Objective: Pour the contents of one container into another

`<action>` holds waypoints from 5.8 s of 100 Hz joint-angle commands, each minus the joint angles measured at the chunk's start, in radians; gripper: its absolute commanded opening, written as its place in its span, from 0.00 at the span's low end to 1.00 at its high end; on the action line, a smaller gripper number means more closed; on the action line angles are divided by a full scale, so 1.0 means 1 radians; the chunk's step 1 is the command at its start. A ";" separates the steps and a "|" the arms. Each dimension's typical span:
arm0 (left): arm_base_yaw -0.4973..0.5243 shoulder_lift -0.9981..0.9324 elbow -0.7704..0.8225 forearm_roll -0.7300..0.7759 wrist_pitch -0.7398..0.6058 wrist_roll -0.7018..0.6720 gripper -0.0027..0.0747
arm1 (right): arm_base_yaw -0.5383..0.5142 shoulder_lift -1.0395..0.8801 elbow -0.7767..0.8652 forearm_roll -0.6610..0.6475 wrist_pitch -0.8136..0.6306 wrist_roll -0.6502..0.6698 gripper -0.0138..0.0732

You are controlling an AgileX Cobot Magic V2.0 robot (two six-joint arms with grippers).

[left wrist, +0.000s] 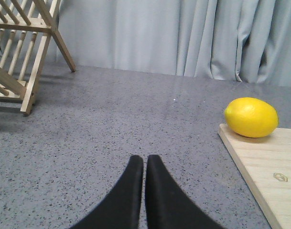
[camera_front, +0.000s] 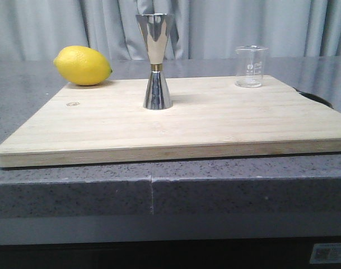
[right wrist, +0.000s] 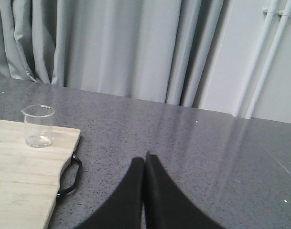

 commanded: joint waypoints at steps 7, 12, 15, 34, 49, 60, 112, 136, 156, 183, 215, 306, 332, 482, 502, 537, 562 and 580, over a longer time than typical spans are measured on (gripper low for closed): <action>-0.035 0.008 -0.026 -0.021 -0.008 0.003 0.01 | -0.001 0.010 -0.026 -0.033 -0.056 0.002 0.11; -0.044 0.008 -0.026 -0.021 -0.008 0.003 0.01 | -0.001 0.010 -0.026 -0.033 -0.056 0.002 0.11; -0.049 0.008 -0.026 -0.023 -0.008 0.003 0.01 | -0.001 0.010 -0.026 -0.033 -0.056 0.002 0.11; -0.082 0.008 -0.026 -0.023 -0.021 0.003 0.01 | -0.001 0.010 -0.026 -0.033 -0.056 0.002 0.11; -0.116 -0.004 -0.026 0.215 -0.050 -0.115 0.01 | -0.001 0.010 -0.026 -0.033 -0.056 0.002 0.11; -0.128 -0.035 -0.026 0.609 -0.046 -0.599 0.01 | -0.001 0.010 -0.026 -0.033 -0.056 0.002 0.11; -0.128 -0.216 0.145 1.519 -0.336 -1.610 0.01 | -0.001 0.010 -0.026 -0.033 -0.056 0.002 0.11; -0.128 -0.318 0.235 1.508 -0.312 -1.641 0.01 | -0.001 0.010 -0.025 -0.033 -0.056 0.002 0.11; -0.128 -0.340 0.235 1.510 -0.310 -1.641 0.01 | -0.001 0.010 -0.022 -0.033 -0.055 0.002 0.11; -0.128 -0.340 0.235 1.510 -0.308 -1.641 0.01 | -0.001 0.010 -0.019 -0.033 -0.055 0.002 0.11; -0.128 -0.340 0.235 1.510 -0.308 -1.641 0.01 | -0.001 0.010 -0.019 -0.033 -0.055 0.002 0.11; -0.128 -0.340 0.235 1.510 -0.308 -1.641 0.01 | -0.001 0.010 -0.019 -0.011 -0.057 -0.013 0.11; -0.128 -0.340 0.235 1.510 -0.308 -1.641 0.01 | -0.036 -0.002 0.001 0.408 -0.074 -0.410 0.11; -0.128 -0.340 0.235 1.510 -0.308 -1.641 0.01 | -0.299 -0.134 0.351 0.715 -0.402 -0.444 0.11; -0.128 -0.340 0.235 1.510 -0.308 -1.641 0.01 | -0.299 -0.134 0.351 0.715 -0.402 -0.444 0.11; -0.128 -0.340 0.235 1.510 -0.308 -1.641 0.01 | -0.299 -0.134 0.351 0.715 -0.402 -0.444 0.11; -0.128 -0.340 0.235 1.510 -0.308 -1.641 0.01 | -0.299 -0.134 0.351 0.715 -0.402 -0.444 0.11; -0.128 -0.340 0.235 1.510 -0.308 -1.641 0.01 | -0.299 -0.134 0.351 0.715 -0.402 -0.444 0.11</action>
